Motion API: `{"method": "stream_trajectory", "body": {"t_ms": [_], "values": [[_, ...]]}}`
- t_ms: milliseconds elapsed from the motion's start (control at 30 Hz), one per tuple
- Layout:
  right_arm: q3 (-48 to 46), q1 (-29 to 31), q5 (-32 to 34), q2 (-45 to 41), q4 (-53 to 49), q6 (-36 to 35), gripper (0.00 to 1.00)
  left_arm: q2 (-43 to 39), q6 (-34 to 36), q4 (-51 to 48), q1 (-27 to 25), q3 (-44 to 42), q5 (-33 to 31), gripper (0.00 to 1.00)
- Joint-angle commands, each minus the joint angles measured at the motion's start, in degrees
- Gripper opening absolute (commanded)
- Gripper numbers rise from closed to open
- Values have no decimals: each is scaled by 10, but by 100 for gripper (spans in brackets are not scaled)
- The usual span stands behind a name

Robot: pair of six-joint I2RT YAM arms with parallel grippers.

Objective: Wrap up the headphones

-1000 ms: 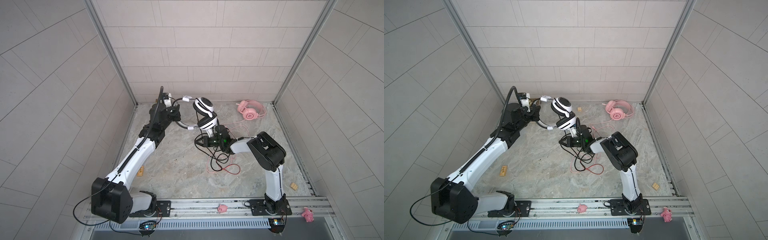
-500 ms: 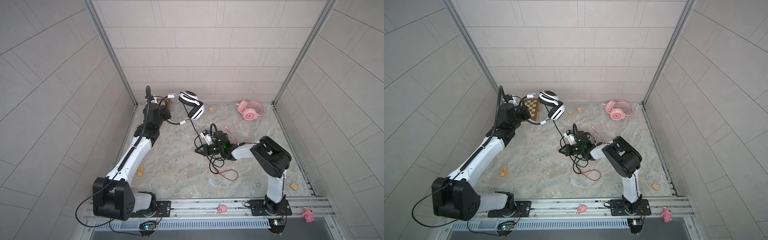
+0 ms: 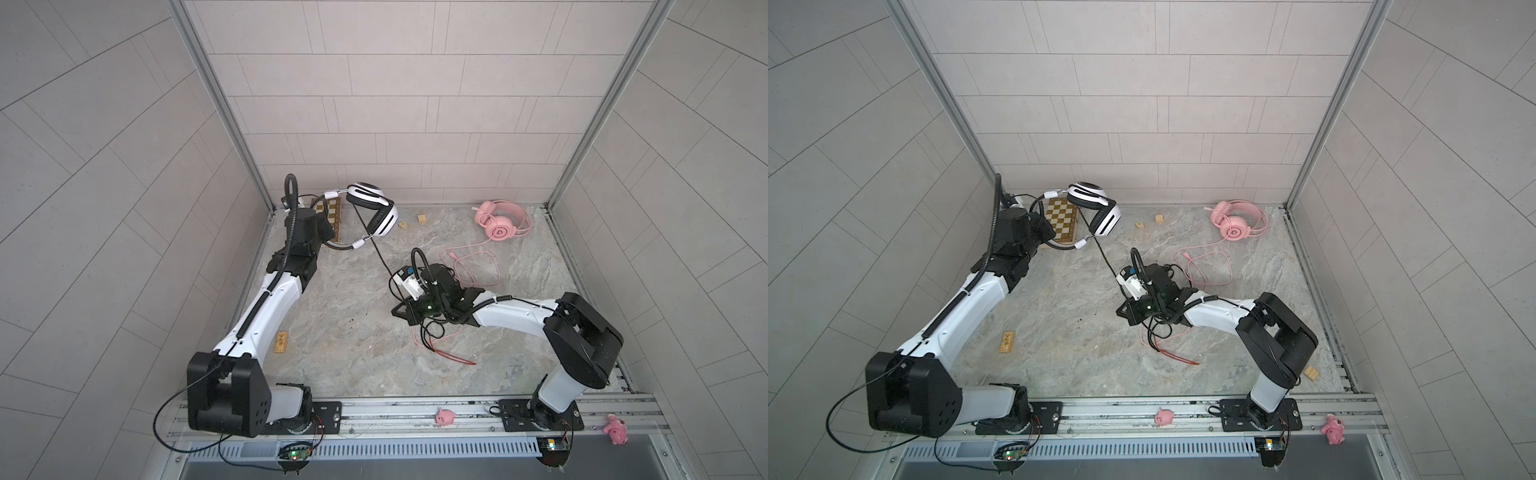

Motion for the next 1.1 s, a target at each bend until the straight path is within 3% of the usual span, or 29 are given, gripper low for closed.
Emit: {"method": "stream_trajectory", "body": {"t_ms": [0,200,567,767,1067], "values": [[19,20,46,-24,-93,-49,3,10,-24,9,6,33,-4,0],[67,55,108,-60,-187,-94,3,27,7,-16,8,49,-17,0],[160,59,178,-154,-287,-175,4,73,59,-88,3,101,-29,0],[233,58,209,-174,-321,-201,5,107,142,-148,-18,149,-30,0],[304,43,237,-177,-331,-229,6,127,271,-206,-92,190,-102,0]]}}
